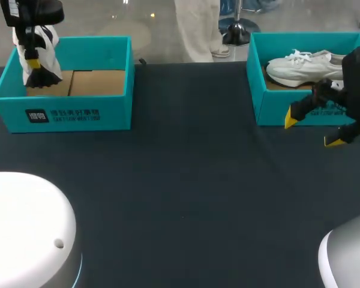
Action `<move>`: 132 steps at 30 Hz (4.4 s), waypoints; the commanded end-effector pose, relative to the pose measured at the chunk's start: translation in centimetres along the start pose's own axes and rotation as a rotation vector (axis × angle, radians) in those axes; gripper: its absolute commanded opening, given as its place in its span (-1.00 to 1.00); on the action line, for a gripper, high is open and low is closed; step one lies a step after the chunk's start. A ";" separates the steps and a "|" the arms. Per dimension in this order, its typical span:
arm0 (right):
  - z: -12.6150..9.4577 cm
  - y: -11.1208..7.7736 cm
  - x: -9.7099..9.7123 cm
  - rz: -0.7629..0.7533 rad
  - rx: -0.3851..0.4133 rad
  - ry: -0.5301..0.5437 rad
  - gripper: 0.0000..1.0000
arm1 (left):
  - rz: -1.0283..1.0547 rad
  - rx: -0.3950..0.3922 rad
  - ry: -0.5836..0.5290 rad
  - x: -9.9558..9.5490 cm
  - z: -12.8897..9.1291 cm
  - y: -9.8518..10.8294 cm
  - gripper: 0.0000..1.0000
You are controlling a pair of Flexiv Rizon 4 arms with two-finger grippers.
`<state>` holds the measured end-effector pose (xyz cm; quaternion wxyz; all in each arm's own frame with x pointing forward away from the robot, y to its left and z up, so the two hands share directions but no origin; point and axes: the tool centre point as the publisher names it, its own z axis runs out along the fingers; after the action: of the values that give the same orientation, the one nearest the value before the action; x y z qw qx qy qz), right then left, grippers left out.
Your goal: Take the shoe out of the shoebox, open the shoe tongue, remove and reinsert the insole, then place the shoe into the shoebox
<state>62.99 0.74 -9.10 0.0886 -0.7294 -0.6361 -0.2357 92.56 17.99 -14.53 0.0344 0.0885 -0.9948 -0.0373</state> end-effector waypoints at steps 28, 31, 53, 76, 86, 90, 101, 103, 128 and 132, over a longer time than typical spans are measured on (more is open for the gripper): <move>0.0 0.4 0.3 0.001 0.008 -0.005 1.00 | -0.124 -0.012 0.130 -5.7 0.8 7.1 -1.00; 0.0 0.4 0.3 0.001 0.008 -0.005 1.00 | -0.124 -0.012 0.130 -5.7 0.8 7.1 -1.00; 0.0 0.4 0.3 0.001 0.008 -0.005 1.00 | 0.191 -0.140 -0.003 -5.4 0.7 7.6 -1.00; 0.0 0.4 0.3 0.001 0.008 -0.005 1.00 | 1.645 -0.159 0.018 -5.3 2.5 10.7 -1.00; 0.0 0.4 0.3 0.001 0.008 -0.005 1.00 | 1.624 -0.259 -0.010 -5.4 3.2 10.4 -1.00; 0.0 0.4 0.3 0.001 0.008 -0.005 1.00 | 1.624 -0.259 -0.010 -5.4 3.2 10.4 -1.00; 0.0 0.4 0.3 0.001 0.008 -0.005 1.00 | 1.624 -0.259 -0.010 -5.4 3.2 10.4 -1.00; 0.0 0.4 0.3 0.001 0.008 -0.005 1.00 | 1.668 -0.290 -0.017 -5.8 3.1 10.3 -1.00; 0.0 0.4 0.3 0.001 0.008 -0.005 1.00 | 1.850 -0.335 -0.017 -14.8 2.9 9.2 -1.00; 0.0 0.4 0.3 0.001 0.008 -0.005 1.00 | 1.878 -0.343 0.013 -16.1 3.8 8.6 -1.00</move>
<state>63.03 0.78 -9.07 0.0886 -0.7296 -0.6361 -0.2351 104.73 29.94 -18.08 0.0516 -0.7520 -0.6394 -0.1518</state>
